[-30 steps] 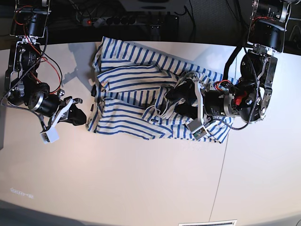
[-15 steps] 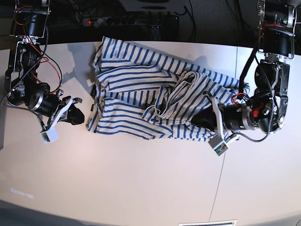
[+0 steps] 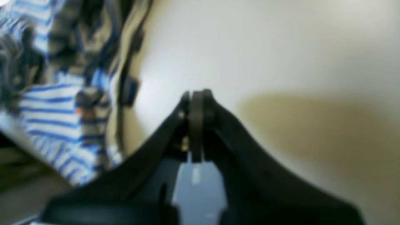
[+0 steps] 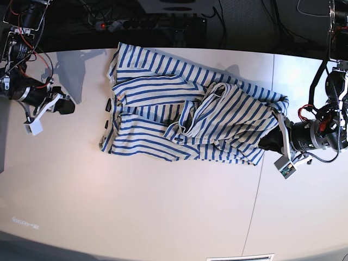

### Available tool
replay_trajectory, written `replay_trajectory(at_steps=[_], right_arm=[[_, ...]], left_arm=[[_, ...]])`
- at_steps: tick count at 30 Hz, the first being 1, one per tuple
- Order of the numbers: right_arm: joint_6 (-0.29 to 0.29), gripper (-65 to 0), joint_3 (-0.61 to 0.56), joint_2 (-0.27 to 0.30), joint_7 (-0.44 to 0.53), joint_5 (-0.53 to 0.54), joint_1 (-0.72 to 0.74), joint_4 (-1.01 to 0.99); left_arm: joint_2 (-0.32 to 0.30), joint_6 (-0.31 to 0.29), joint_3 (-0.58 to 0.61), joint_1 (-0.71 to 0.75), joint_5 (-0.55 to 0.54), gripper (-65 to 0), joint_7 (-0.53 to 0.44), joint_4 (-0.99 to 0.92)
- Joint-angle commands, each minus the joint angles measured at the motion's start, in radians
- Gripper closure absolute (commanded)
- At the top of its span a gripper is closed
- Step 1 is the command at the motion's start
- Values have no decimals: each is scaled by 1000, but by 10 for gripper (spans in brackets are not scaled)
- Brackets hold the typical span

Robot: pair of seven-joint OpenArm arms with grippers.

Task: Fold the T-shirt properly
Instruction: 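Grasp the opposite end with the right gripper and fold it inward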

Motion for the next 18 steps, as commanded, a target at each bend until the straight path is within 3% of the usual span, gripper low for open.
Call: replay_trajectory(at_steps=[1,5,12,18], right_arm=[[74,0,8,23,-1,48,18,-3],[79,0,7,19,-36,198,11,-46],[84,0,-103,-40,-59,267,17,-35],[83,0,-219,-121,-59,248,67,-31]], left_arm=[[-17,-4,-9,-18,-6,0,-27,16],[-19,-4,-19,-18,12,0,-53,-29],[-17,-4,-43,-26,-14,0,-101,-155],[16,-4,-43,-27,-7,0,-123,-179]])
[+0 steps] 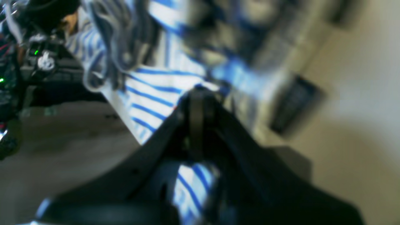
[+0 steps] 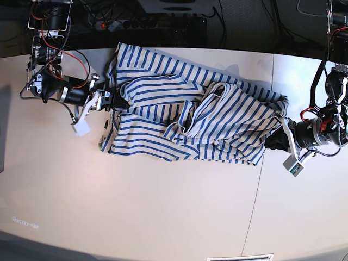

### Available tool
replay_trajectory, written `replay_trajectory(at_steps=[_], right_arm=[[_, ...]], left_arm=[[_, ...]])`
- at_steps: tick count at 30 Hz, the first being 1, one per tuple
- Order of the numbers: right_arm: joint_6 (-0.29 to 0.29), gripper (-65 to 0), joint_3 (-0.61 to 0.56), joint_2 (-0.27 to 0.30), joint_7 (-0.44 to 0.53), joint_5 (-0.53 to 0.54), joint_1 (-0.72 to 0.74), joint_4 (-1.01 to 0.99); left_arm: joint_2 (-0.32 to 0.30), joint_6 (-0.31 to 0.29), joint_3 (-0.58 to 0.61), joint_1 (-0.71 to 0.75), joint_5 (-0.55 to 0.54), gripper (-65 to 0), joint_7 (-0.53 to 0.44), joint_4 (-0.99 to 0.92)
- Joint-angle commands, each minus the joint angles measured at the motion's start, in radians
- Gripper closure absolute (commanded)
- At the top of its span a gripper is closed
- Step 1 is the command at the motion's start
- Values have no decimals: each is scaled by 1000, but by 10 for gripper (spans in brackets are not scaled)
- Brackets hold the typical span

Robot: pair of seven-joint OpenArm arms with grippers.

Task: Fold the T-shirt properly
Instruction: 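Grasp the opposite end with the right gripper and fold it inward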

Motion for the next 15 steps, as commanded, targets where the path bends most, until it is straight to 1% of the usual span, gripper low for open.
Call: replay_trajectory(at_steps=[1,4,9,15], right_arm=[[81,0,-7,2,8,17,25,18],[81,0,-50,-19,24,-62,53,17],[80,0,-126,-22,78,-202,61,5],[80,0,-131,-21,128,-309,61,-35]], left_arm=[[-9,-4,-10,-19,-4,0,-26,2],[-1,-4,-10,-19,6,0,-40,-45],[-1,-4,-10,-19,14,0,-51,-139],[-1,-4,-10,-14,13,0,-24,-165]])
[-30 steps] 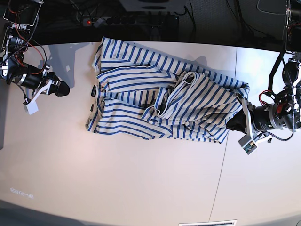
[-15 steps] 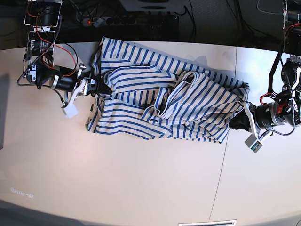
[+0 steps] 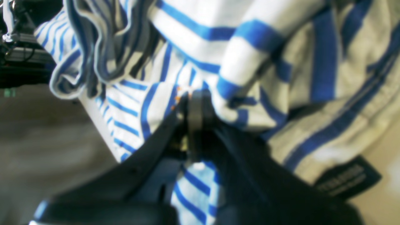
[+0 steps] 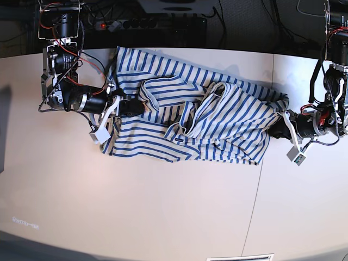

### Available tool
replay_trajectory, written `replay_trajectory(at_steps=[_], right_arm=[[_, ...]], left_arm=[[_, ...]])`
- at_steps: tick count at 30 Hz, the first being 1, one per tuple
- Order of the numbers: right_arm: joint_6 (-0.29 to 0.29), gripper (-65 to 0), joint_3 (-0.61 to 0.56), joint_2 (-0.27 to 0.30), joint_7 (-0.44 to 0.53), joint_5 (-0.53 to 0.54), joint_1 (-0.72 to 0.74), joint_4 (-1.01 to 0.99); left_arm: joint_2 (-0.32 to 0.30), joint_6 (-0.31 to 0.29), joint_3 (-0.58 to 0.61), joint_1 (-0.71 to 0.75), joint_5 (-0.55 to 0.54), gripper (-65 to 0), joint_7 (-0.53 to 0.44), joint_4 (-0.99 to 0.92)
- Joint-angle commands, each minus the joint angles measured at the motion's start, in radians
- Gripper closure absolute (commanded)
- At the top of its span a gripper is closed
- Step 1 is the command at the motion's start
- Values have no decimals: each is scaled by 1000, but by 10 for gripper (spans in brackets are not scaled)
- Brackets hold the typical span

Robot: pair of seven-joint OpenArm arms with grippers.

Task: Fold the T-shirt properly
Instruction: 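Grasp the opposite end with the right gripper and fold it inward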

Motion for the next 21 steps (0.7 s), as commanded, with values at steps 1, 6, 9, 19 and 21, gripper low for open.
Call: replay_trajectory(at_steps=[1,6,9,19,21], right_arm=[[79,0,1,9,6,-90,11,-7],[79,0,1,13,40,-161,52,-53],[79,0,1,26,47,-181,124,-105],[79,0,-24,62,68,-201,384,-335],[79,0,-40,61,82,-215,417,-368]], left_arm=[[-17,-5,-10,-13,-6,0,10,10],[-17,-5,-11,2,-20,0,48,10],[-16,-5,-12,34,-60,0,58,10],[32,-5,-38,175,-170,0,121,11],[66,-5,-60,204,-188,0,126,11]])
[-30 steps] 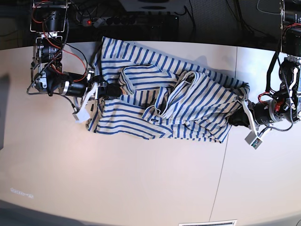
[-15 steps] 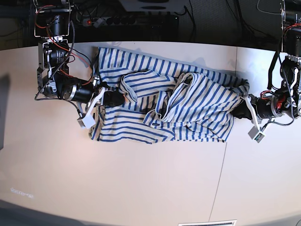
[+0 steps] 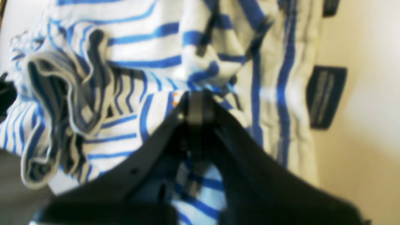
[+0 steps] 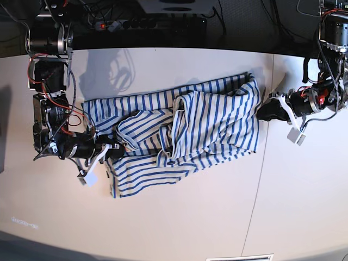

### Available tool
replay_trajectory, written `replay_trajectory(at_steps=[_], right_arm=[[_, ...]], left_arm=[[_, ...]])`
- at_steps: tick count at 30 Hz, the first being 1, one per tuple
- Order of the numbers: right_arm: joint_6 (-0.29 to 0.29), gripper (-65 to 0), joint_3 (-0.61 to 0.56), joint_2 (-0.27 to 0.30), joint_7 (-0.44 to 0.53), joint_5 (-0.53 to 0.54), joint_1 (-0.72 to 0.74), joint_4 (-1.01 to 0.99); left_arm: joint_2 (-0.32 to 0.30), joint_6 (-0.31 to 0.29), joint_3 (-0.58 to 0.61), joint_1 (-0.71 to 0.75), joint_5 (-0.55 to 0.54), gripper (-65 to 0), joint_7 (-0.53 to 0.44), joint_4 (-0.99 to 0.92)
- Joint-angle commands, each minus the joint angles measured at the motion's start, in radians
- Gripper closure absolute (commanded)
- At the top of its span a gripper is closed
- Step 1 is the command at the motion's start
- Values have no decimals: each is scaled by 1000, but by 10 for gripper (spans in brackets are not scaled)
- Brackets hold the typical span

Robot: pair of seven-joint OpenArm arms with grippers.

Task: Fold the T-shirt properly
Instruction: 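Grasp the opposite end with the right gripper and fold it inward, then regrasp the shirt's folded end with the right gripper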

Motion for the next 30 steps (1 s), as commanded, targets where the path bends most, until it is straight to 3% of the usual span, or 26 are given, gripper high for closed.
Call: replay_trajectory(at_steps=[1,7,16,22,26,30], right_arm=[[64,0,-5,14,18,-27,32,-2],[64,0,-60,14,62,-79,62,-22],[64,0,-75,25,87,-80,65,-2],[64,0,-75,85,61,14,65,110],[64,0,-75,138,71,-10,68,131],[60,0,-75,195,153,-68,86,90]], left_arm=[[15,0,-3,29,79,0,92,-3],[98,0,-98,81,58,0,99,-2],[109,0,-208,83,-18,0,107,20],[109,0,-332,83,-56,0,134,125],[106,0,-359,83,-55,0,145,154],[106,0,-359,80,-55,0,144,154]])
